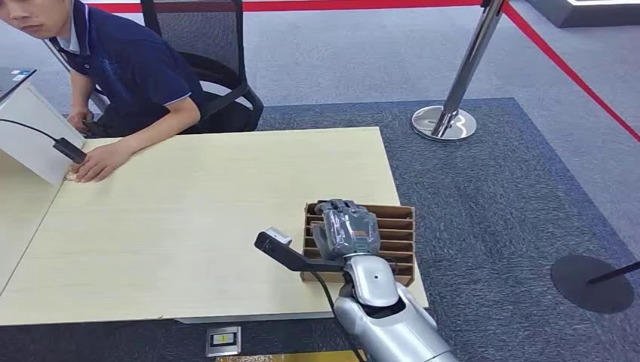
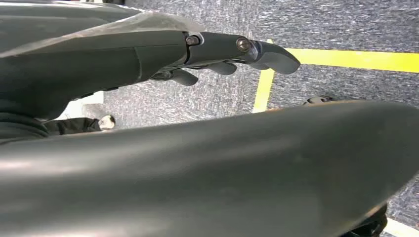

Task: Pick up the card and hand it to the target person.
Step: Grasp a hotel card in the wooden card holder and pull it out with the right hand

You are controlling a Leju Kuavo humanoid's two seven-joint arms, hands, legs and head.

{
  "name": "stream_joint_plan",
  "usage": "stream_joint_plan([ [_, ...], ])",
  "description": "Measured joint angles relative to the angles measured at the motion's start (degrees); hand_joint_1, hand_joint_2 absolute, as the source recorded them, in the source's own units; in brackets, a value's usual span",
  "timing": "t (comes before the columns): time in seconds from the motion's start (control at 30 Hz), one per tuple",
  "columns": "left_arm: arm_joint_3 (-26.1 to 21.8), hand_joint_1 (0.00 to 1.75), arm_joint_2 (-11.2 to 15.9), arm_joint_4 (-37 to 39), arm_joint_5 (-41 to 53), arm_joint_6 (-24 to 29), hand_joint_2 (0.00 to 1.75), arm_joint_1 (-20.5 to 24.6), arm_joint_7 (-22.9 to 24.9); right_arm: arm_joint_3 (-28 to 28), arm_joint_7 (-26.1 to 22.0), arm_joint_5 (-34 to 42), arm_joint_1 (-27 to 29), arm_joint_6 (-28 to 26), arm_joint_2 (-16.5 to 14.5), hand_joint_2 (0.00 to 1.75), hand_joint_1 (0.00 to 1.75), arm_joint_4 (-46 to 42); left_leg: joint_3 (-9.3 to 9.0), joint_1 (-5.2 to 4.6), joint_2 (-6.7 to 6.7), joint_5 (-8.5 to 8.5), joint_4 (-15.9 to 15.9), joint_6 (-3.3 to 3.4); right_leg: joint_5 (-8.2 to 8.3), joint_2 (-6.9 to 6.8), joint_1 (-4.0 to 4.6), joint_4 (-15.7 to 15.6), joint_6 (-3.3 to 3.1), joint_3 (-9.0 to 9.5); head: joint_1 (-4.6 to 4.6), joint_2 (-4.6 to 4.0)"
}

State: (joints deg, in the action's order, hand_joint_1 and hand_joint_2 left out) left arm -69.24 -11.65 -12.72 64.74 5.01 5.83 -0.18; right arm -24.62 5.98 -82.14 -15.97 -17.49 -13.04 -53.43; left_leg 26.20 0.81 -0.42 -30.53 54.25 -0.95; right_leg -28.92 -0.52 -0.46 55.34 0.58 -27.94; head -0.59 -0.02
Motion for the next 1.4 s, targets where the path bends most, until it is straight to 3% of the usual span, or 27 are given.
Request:
stream_joint_plan([
  [0.27, 0.0, 0.00, 0.0, 0.0, -0.1, 0.1, 0.00, 0.0, -0.2, 0.2, -0.1, 0.1, 0.0, 0.0, -0.1, 1.75, 0.86, 0.9, -0.01, 0.00, 0.00, 0.00, 0.0, 0.00, 0.00, 0.00, 0.00, 0.0, 0.00, 0.00, 0.00, 0.00],
  [1.4, 0.0, 0.00, 0.5, 0.0, 1.1, -0.3, 0.00, 0.0, -0.3, 4.0, 1.1, -1.0, 2.6, 1.0, 0.4, 1.75, 0.80, -1.7, -0.04, 0.00, 0.00, 0.00, 0.0, 0.00, 0.00, 0.00, 0.00, 0.0, 0.00, 0.02, 0.00, 0.00],
])
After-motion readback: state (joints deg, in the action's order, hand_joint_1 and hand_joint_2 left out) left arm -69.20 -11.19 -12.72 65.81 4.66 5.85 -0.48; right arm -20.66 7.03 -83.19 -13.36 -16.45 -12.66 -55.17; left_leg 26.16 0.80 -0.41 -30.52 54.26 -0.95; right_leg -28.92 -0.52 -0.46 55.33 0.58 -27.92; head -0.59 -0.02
